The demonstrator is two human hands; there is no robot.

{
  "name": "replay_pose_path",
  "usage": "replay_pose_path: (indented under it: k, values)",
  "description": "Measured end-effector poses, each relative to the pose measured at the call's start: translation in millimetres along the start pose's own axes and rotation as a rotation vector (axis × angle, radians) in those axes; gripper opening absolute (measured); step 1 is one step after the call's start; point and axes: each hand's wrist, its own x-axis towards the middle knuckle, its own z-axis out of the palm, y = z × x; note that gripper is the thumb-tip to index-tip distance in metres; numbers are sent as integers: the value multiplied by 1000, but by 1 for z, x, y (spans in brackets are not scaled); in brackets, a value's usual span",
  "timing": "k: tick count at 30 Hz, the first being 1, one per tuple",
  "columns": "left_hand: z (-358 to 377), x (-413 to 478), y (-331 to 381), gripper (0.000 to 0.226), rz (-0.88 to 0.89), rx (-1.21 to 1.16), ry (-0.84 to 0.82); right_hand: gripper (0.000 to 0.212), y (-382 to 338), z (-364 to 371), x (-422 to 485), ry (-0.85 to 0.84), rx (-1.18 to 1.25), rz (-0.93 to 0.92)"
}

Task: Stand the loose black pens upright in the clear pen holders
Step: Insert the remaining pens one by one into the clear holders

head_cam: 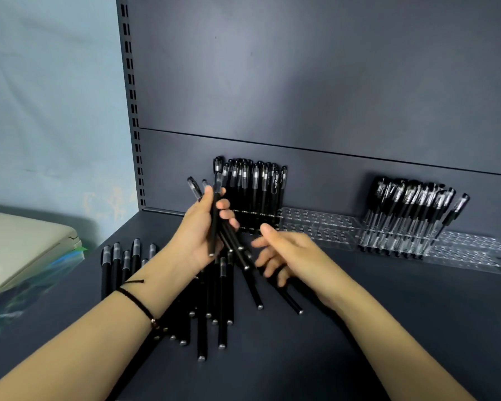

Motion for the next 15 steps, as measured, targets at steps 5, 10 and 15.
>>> replay_pose_path:
  k: [5, 10, 15]
  values:
    - [-16, 9, 12, 41, -80, -11, 17, 53, 18, -6, 4, 171, -650, 47]
    - [-12, 2, 9, 19, -140, 60, -3, 55, 13, 6, 6, 60, -700, 128]
    - [-12, 0, 5, 13, -196, 124, 42, 35, 6, -8, 4, 22, -659, 193]
